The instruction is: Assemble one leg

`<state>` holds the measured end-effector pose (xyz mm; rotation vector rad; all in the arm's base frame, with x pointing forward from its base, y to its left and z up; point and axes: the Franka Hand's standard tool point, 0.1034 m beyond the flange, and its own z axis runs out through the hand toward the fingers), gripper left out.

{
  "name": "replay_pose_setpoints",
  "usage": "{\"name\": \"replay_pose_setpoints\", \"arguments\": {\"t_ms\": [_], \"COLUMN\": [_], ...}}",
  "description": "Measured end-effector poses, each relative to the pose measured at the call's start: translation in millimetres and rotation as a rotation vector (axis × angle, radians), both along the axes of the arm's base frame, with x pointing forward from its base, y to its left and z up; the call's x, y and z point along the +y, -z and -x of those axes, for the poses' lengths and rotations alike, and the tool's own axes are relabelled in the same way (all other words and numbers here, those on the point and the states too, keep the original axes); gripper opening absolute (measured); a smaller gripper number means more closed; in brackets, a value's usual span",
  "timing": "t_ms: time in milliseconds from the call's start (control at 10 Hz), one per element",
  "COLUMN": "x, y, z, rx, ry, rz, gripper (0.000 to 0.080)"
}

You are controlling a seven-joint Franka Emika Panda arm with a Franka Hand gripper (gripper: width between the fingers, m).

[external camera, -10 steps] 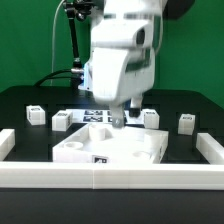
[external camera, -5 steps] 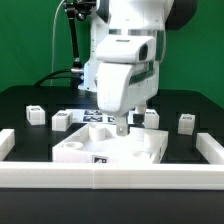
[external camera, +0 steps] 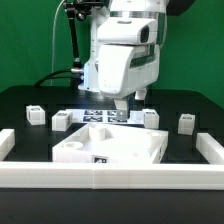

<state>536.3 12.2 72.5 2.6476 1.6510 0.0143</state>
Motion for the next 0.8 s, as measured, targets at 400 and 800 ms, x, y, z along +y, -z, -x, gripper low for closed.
{"name": "replay_pose_setpoints", "arguments": {"t_ms": [400, 800], "x": [16.1, 20.6], "y": [15.3, 34.8], "z": [30.8, 50.9], "rx": [0.009, 0.03], "ry": [0.011, 0.0], "rz": [-0.014, -0.024], "gripper": [0.065, 0.065]}}
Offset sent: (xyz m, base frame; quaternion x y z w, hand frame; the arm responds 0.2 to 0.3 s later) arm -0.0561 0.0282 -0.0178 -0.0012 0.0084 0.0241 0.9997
